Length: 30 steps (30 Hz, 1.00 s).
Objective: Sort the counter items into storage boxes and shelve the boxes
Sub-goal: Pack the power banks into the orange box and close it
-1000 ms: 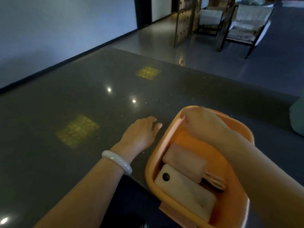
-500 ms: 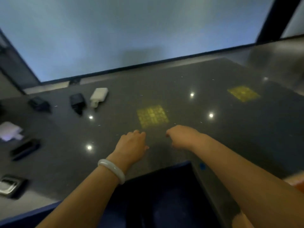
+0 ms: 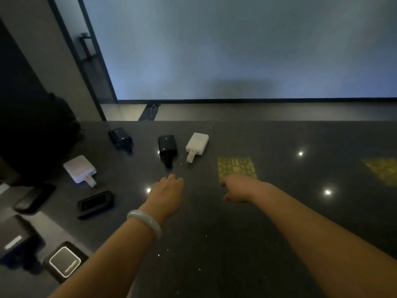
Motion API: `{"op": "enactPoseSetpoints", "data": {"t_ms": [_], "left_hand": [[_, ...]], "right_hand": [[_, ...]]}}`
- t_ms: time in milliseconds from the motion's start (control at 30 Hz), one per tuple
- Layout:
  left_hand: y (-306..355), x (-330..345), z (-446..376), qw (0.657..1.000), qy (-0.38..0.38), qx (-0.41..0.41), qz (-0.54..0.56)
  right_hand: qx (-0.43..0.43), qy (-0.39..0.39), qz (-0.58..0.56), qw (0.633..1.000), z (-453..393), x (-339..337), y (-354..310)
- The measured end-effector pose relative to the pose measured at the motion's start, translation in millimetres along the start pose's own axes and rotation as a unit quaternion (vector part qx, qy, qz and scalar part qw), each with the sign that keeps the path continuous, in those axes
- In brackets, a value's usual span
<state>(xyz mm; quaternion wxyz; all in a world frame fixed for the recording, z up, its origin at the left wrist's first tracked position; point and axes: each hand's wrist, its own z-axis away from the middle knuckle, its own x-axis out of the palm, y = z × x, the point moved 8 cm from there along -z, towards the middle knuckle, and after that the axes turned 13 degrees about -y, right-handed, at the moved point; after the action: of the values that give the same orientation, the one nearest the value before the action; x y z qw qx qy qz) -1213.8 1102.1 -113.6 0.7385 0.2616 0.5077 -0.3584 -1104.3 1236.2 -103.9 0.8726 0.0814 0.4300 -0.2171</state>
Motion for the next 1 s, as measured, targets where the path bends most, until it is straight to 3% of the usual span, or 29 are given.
{"op": "enactPoseSetpoints", "data": {"t_ms": [500,700,867,1000], "left_hand": [[-85,-38,-142,0.990,0.000,-0.104,0.092],[-118,-37,-193,0.958,0.058,-0.204,0.191],[-133,-25,-230,0.924,0.004,-0.269,0.271],[-131,-21,-247,0.923,-0.016,-0.299,0.244]], "right_hand": [[0.027,0.019,-0.156,0.987,-173,-88,6],[0.128,-0.008,-0.363,0.923,-238,-95,22],[0.176,0.019,-0.324,0.929,-287,-106,21],[0.226,0.034,-0.263,0.937,-303,-108,20]]}}
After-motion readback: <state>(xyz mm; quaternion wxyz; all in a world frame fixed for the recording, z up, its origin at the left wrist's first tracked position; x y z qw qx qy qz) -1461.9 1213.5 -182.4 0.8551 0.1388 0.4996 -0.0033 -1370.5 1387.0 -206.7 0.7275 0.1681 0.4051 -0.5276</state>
